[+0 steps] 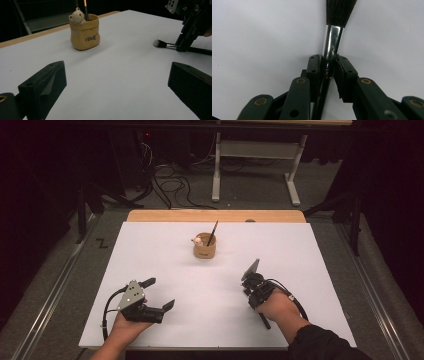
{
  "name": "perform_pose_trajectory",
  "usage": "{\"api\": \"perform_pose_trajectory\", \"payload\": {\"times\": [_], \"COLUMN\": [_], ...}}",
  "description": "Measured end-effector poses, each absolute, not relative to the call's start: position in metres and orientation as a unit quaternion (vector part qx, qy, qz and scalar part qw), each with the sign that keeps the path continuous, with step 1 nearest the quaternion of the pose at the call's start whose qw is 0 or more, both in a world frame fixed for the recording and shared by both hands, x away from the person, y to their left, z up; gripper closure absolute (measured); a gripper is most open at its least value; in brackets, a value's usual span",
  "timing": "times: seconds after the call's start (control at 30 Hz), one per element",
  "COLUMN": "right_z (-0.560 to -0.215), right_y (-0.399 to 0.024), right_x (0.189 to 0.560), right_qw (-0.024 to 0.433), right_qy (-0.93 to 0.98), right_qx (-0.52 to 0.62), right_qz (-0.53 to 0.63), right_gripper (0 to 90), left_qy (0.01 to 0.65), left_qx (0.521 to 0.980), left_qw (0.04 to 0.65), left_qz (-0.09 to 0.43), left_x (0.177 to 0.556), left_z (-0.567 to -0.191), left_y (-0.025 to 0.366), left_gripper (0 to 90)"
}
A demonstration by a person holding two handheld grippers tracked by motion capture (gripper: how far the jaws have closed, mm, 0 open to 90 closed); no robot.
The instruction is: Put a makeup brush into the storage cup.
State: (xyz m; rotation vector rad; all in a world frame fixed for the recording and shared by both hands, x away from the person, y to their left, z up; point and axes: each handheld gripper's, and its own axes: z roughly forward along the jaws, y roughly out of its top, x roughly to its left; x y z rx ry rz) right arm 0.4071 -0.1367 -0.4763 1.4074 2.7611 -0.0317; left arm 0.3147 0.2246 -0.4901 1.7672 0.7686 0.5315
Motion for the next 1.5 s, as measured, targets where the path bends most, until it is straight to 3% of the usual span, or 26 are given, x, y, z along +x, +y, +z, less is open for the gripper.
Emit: {"api": "perform_pose_trajectory", "payload": {"times": [0.2, 1.5], "right_z": [-0.476, -0.458], "right_y": [-0.137, -0.145], "right_x": [0.408, 0.410], "right_qw": [0.022, 0.014], "right_qy": [0.895, 0.904], "right_qx": [0.446, 0.427], "right_qz": [-0.009, -0.004], "right_gripper": [79.0, 79.1], "left_qy": [0.329, 0.330], "left_qx": [0.740, 0.739], "left_qw": [0.543, 0.544], "left_qz": [0.223, 0.223], "left_x": [0.315, 0.316], "left_z": [-0.490, -0.490], "left_y": [0.226, 0.227], "left_gripper": [3.0, 2.9]}}
